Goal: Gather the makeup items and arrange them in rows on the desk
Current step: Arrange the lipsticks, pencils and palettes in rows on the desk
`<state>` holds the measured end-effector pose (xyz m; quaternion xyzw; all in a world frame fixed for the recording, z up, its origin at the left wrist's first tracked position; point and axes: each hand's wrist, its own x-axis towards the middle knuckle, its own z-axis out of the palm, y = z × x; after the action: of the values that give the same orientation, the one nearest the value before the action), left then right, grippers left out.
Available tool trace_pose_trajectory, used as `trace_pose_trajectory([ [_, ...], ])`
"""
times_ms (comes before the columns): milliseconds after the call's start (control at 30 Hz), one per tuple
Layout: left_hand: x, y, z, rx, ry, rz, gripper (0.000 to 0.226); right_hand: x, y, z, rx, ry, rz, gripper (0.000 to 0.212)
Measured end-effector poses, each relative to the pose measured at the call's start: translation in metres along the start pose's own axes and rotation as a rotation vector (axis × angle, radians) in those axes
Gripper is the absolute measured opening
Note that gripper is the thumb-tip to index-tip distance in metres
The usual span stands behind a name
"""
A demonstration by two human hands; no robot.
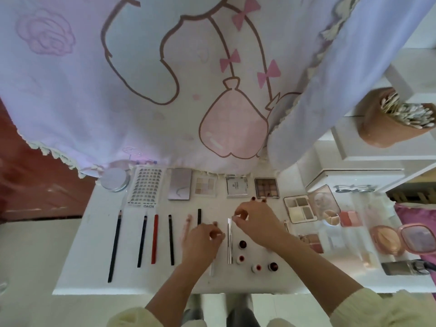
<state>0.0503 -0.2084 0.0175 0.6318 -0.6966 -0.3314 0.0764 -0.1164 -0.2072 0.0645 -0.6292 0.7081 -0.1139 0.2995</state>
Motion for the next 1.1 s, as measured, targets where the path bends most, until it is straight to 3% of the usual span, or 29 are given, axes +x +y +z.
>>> trace_pose_trajectory([
  [133,0.0,-0.005,-0.001,0.079,-0.168,0.023,0.026,0.016,-0.023,0.021,-0.157,-0.128,0.163,0.025],
  [333,0.014,-0.014,-0.004,0.121,-0.333,0.067,0.031,0.033,-0.045,0.041,-0.216,-0.166,0.433,0.008],
  [433,0.017,-0.021,-0.001,0.129,-0.347,0.093,0.027,0.042,-0.045,0.053,-0.18,-0.168,0.51,0.025],
  [700,0.027,-0.029,0.003,0.058,-0.358,0.13,0.03,0.055,-0.04,0.062,0.02,-0.163,0.612,0.031],
  [967,0.027,-0.029,-0.005,-0.067,-0.364,0.132,0.03,0.05,-0.048,0.048,0.125,-0.011,0.537,0.046],
  [1100,0.021,-0.03,-0.03,-0.19,-0.317,0.178,0.023,0.038,-0.055,0.026,0.279,0.052,0.507,0.04],
])
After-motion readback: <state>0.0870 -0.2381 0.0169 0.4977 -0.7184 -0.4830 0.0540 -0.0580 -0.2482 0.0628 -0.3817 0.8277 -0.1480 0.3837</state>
